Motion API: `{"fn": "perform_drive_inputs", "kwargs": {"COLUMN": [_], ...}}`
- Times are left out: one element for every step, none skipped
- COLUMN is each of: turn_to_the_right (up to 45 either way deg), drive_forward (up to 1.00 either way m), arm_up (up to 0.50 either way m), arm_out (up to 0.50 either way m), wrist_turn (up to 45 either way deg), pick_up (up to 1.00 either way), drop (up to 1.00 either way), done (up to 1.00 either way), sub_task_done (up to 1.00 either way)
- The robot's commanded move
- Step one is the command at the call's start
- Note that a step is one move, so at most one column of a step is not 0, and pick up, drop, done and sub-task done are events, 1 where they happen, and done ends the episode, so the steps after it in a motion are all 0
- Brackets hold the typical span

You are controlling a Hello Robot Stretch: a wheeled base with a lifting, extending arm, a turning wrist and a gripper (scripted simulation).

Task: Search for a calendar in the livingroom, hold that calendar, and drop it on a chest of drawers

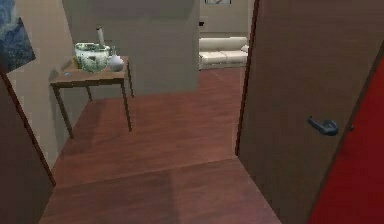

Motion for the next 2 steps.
{"fn": "perform_drive_inputs", "kwargs": {"turn_to_the_right": [0.0,0.0], "drive_forward": [0.00,0.00], "arm_up": [0.00,0.00], "arm_out": [0.00,0.00], "wrist_turn": [45.0,45.0], "pick_up": [0.00,0.00], "drop": [0.00,0.00], "done": [0.00,0.00], "sub_task_done": [0.00,0.00]}}
